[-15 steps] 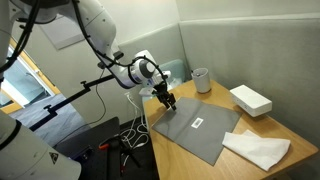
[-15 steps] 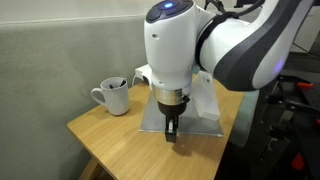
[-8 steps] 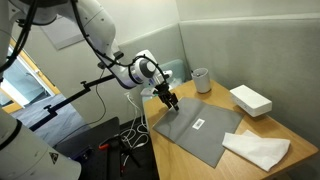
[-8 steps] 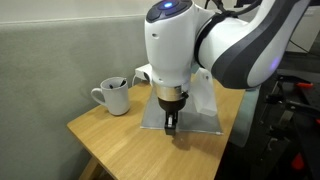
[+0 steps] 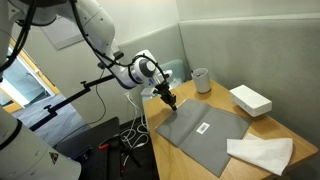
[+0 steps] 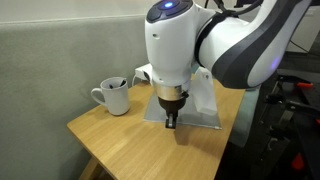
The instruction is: Fold the mat in half and then remove the pen from the mug and put them on the table
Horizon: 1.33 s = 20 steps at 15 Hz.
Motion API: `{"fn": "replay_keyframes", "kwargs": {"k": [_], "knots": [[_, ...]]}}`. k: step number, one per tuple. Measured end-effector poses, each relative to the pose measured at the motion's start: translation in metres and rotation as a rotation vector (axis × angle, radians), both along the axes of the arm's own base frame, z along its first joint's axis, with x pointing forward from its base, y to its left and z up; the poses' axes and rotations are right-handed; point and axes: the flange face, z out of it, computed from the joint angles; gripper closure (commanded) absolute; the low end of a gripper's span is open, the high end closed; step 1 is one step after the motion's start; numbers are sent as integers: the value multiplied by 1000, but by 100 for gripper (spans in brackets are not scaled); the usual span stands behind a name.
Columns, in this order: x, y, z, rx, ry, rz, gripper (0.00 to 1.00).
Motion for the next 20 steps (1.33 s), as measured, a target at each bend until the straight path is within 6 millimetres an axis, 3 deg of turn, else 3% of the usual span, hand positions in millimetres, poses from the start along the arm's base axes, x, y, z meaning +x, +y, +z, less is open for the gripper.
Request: {"fn": "replay_keyframes", "kwargs": {"k": [6, 11, 14, 20], "knots": [[-4, 6, 3, 9, 1, 11, 100], [-19, 7, 35, 78, -20, 50, 100], [-25, -11, 60, 140, -33, 70, 100], [-32, -74, 87, 335, -21, 93, 100]]}}
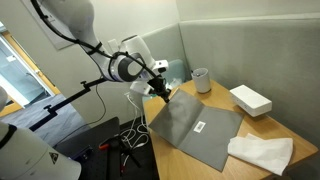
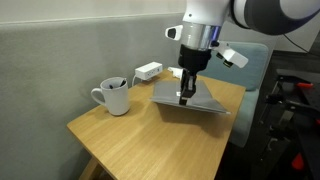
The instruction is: Fold the mat in half and then remove the pen from the mug and put them on the table
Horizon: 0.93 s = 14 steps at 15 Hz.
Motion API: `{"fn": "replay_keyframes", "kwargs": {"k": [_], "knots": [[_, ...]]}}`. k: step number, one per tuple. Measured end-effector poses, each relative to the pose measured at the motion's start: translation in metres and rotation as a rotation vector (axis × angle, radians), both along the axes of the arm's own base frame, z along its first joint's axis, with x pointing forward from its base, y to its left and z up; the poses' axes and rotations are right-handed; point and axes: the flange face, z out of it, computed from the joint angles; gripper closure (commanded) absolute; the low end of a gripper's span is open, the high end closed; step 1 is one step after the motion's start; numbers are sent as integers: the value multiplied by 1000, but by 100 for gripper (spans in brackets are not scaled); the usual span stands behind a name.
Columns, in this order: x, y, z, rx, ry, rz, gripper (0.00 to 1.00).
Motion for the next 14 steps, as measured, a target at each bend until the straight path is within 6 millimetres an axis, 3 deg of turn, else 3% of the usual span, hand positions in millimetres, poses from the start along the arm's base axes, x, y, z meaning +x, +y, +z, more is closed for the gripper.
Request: {"fn": "replay_keyframes", "kwargs": {"k": [4, 10, 14], "knots": [[-4, -18, 10, 127, 36, -16, 100], [15, -71, 37, 164, 75, -121, 100], [26, -94, 56, 162, 105, -118, 100]]}}
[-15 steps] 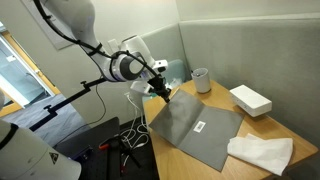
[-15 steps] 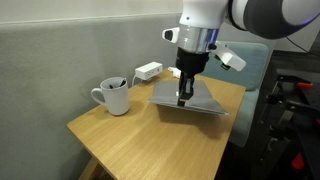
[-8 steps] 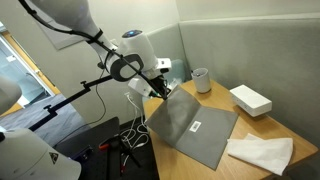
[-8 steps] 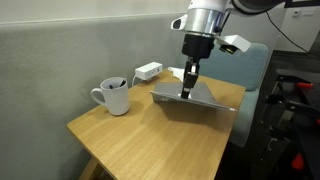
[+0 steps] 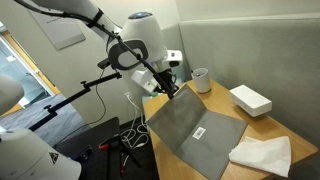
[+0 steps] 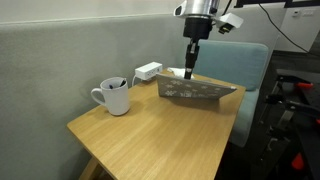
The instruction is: Fold the mat in half and then remove the pen from the mug and put them on the table
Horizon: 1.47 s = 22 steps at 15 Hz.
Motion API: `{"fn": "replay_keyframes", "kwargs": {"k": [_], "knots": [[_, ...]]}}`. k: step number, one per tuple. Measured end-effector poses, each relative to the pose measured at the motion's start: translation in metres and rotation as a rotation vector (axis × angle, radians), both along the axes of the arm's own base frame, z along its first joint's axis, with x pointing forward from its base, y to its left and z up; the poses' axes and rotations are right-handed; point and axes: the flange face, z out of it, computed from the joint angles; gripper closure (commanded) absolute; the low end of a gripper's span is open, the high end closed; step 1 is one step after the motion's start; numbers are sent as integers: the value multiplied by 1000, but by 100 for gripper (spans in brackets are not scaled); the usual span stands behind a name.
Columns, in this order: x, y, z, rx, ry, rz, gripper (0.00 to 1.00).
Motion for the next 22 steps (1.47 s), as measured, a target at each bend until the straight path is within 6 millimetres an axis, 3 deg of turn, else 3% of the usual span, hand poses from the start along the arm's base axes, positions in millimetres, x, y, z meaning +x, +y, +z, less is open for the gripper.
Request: {"fn": "replay_keyframes", "kwargs": {"k": [12, 18, 22], "knots": [[17, -67, 7, 68, 69, 86, 99], [16, -62, 3, 66, 76, 90, 100], [18, -63, 14, 146, 72, 105, 100]]}}
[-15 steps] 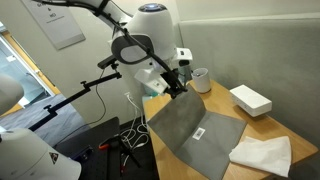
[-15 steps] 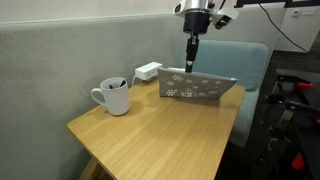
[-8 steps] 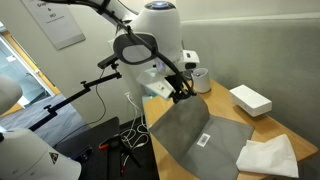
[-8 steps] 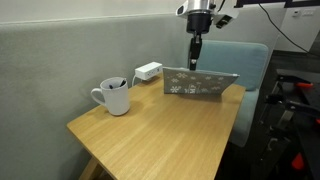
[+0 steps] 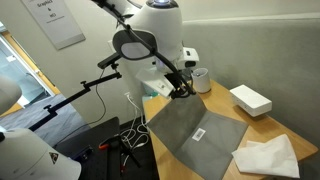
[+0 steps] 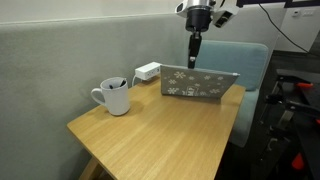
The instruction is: Fold the mat in half and then remove the pen from the mug and put them on the table
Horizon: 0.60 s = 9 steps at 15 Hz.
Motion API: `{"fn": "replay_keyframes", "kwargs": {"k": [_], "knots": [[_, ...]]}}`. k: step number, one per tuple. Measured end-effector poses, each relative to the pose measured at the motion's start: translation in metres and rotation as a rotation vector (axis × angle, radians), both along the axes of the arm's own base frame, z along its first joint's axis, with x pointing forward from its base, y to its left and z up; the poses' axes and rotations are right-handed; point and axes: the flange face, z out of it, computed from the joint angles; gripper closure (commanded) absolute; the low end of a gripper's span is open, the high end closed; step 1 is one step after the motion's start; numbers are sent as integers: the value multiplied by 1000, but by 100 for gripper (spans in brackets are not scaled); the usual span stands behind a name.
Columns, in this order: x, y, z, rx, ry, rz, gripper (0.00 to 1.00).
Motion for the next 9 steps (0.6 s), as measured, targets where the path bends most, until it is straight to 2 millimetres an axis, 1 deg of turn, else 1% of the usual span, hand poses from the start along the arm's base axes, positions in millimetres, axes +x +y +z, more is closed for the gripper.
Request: {"fn": "replay_keyframes", "kwargs": {"k": [2, 3, 6, 9], "knots": [[2, -9, 11, 58, 14, 7, 100], [3, -16, 16, 85, 24, 9, 100], [4, -48, 26, 141, 58, -6, 100], [4, -81, 31, 180, 95, -41, 100]]}}
